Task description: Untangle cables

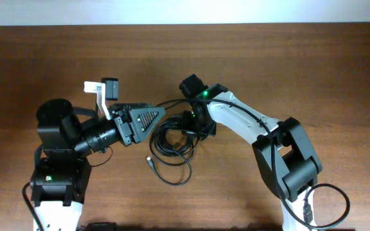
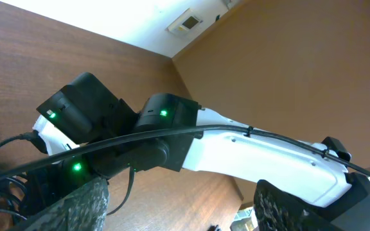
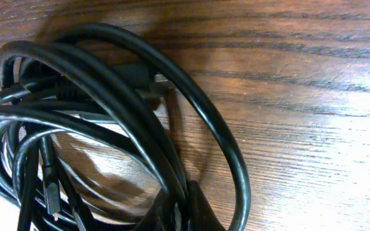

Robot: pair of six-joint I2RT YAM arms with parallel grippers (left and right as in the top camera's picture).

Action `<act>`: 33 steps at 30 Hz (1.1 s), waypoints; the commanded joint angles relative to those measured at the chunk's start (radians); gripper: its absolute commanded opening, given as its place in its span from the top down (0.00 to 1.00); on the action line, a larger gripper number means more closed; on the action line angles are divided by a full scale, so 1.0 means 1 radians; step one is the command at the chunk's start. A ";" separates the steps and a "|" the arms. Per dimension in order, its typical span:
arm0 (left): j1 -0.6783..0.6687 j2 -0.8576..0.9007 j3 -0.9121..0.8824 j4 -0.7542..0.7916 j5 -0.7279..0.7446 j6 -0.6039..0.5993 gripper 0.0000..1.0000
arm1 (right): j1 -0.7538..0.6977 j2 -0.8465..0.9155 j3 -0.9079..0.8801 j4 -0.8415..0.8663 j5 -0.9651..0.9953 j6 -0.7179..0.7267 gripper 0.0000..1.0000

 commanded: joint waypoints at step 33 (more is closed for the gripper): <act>-0.138 -0.003 0.003 -0.345 -0.146 0.261 0.85 | 0.130 -0.792 0.059 0.103 -0.097 -0.003 0.96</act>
